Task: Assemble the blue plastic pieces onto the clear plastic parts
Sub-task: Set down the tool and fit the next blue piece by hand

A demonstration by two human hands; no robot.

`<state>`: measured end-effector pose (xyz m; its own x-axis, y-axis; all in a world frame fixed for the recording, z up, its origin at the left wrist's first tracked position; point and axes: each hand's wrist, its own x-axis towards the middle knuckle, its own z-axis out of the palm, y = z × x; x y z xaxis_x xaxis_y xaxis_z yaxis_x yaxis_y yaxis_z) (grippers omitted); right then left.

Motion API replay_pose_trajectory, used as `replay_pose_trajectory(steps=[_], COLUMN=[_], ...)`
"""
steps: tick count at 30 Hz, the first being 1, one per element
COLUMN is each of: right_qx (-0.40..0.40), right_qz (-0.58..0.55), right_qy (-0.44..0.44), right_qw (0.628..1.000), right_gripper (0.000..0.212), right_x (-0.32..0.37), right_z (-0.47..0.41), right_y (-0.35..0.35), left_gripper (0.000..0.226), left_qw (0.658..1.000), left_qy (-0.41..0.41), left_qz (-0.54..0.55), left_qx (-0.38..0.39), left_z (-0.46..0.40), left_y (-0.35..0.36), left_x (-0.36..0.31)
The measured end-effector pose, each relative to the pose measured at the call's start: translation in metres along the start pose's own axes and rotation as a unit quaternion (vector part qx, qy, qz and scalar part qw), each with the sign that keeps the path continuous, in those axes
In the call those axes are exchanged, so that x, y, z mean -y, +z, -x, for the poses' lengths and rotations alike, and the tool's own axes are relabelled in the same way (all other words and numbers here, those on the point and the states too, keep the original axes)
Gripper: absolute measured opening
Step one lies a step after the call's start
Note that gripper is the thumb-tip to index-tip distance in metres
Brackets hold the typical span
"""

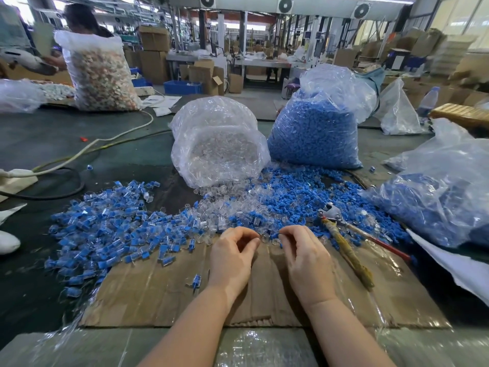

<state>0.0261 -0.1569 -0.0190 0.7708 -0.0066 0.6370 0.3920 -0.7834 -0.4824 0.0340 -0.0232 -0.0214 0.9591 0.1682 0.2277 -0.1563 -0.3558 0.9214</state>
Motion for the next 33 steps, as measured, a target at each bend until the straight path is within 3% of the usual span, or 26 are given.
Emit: replay_pose_trajectory(steps=[8, 14, 23, 29, 33], right_qx=[0.032, 0.051, 0.048, 0.058, 0.008], right_qz=[-0.005, 0.021, 0.064, 0.039, 0.021], right_qy=[-0.019, -0.033, -0.052, -0.051, 0.000], right_qw=[0.999, 0.998, 0.995, 0.996, 1.000], right_gripper=[0.010, 0.013, 0.023, 0.013, 0.005], right_x=[0.0024, 0.0023, 0.0033, 0.0036, 0.0006], right_z=[-0.0002, 0.0000, 0.0008, 0.0008, -0.0035], right_y=[-0.0001, 0.0021, 0.0044, 0.0019, -0.0049], left_gripper=[0.031, 0.021, 0.013, 0.015, 0.018], left_qw=[0.996, 0.981, 0.978, 0.979, 0.977], left_qy=[-0.042, -0.084, -0.078, -0.082, -0.091], left_qz=[0.069, 0.166, 0.168, 0.166, 0.178], left_qx=[0.029, 0.056, 0.096, 0.082, 0.070], left_z=[-0.0008, 0.0007, 0.0037, 0.0024, 0.0027], left_y=[0.0019, 0.0012, -0.0019, -0.0022, -0.0019], left_x=[0.0022, -0.0027, -0.0070, -0.0058, -0.0054])
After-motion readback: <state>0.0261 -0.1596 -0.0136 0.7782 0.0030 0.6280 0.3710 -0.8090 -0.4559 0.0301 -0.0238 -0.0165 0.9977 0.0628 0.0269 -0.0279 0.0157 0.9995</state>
